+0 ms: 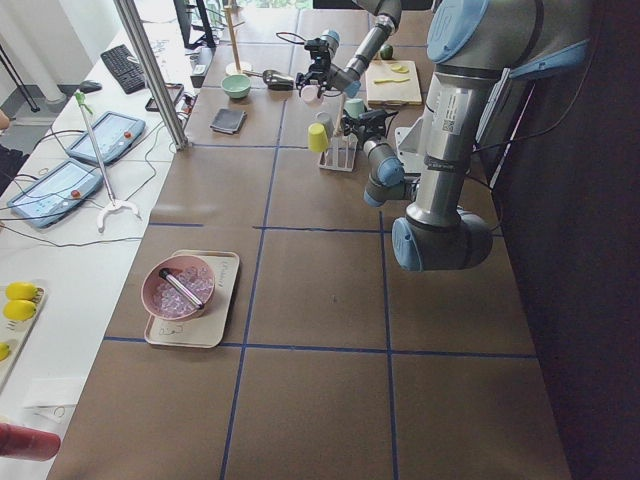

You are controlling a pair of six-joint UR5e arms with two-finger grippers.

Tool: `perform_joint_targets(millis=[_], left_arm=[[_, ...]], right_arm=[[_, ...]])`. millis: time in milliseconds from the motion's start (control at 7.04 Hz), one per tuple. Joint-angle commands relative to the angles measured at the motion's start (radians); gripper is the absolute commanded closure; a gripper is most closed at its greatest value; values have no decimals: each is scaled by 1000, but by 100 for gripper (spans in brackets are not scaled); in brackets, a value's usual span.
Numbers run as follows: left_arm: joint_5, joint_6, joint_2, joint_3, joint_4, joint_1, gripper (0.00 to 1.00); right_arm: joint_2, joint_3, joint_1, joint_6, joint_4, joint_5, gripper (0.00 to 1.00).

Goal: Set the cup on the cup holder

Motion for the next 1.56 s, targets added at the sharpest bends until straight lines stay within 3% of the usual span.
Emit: perform_joint_targets(millis=[0,852,994,1136,1278,1420], left_arm=[[0,1,0,5,0,-4,92],[17,1,-18,31,4,-8,92],[26,1,-26,54,4,-8,92],[25,1,-29,74,2,-8,92],[25,0,-31,86,0,-8,92],[25,0,-41,106,0,-8,92]], right_arm=[[-24,6,-6,-24,5,11,100],[-64,4,-26,-47,78,15,100],[-64,4,-26,-47,78,15,96],[-64,4,-26,-47,80,15,68],[-70,4,-30,-37,93,14,2],[-73,4,-30,-37,98,15,0]])
